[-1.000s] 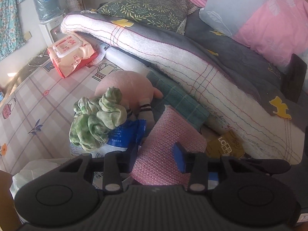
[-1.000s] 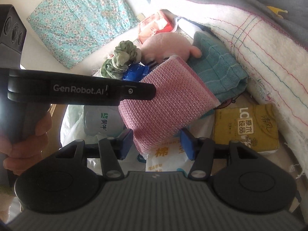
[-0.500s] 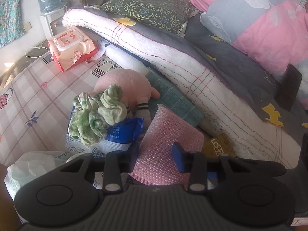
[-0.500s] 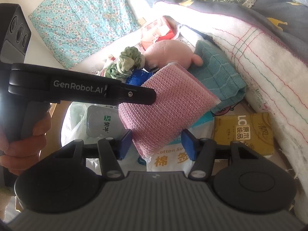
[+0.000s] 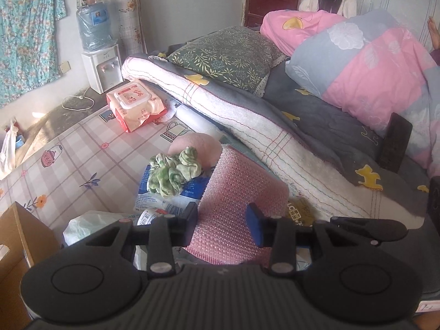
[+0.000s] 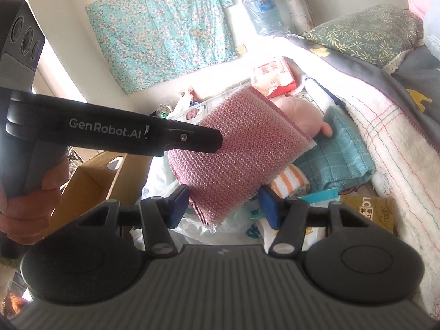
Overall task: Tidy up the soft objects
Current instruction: 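Lift the pink cloth with the left tool and carry it to the cardboard box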
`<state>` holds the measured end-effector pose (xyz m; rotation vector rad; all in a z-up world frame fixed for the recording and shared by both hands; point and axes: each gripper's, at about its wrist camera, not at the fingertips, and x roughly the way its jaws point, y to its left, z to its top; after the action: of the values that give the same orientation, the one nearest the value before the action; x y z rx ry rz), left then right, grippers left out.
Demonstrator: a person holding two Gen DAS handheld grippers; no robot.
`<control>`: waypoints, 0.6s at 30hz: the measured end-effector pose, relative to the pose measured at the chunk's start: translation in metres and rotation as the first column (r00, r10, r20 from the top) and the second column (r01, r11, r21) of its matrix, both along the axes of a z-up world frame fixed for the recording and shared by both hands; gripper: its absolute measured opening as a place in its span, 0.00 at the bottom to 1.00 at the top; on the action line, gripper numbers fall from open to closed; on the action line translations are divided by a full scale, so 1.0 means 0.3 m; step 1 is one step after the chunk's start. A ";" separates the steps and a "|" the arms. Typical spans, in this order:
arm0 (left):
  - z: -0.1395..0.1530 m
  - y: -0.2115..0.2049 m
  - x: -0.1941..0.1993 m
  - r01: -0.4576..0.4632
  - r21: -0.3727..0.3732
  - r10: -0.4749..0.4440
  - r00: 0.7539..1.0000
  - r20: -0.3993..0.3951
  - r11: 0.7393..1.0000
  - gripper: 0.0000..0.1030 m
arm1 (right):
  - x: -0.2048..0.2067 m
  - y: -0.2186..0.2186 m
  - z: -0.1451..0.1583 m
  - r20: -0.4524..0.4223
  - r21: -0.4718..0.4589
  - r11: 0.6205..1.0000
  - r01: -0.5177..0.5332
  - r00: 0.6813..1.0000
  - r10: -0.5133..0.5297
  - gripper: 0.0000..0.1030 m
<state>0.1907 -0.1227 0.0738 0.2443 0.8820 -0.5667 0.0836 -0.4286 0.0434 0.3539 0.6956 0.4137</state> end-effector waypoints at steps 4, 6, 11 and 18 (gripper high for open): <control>0.074 0.116 -0.068 -0.068 -0.027 0.069 0.996 0.058 0.997 0.39 | -0.024 0.090 0.089 0.053 -0.025 0.996 -0.089 0.995 0.090 0.54; 0.104 0.192 -0.098 -0.114 -0.048 0.117 0.990 0.082 0.992 0.39 | -0.029 0.149 0.128 0.078 -0.040 0.990 -0.137 0.987 0.140 0.54; 0.152 0.400 -0.158 -0.246 -0.090 0.256 0.960 0.111 0.965 0.39 | -0.025 0.348 0.204 0.112 -0.088 0.954 -0.287 0.949 0.296 0.54; 0.161 0.736 -0.194 -0.470 -0.142 0.483 0.873 0.067 0.871 0.39 | 0.002 0.705 0.279 0.104 -0.177 0.853 -0.491 0.852 0.513 0.54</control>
<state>0.1326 0.0982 0.1221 -0.0617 0.7696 -0.1408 0.0843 -0.2171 0.1272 -0.0082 0.6636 0.8775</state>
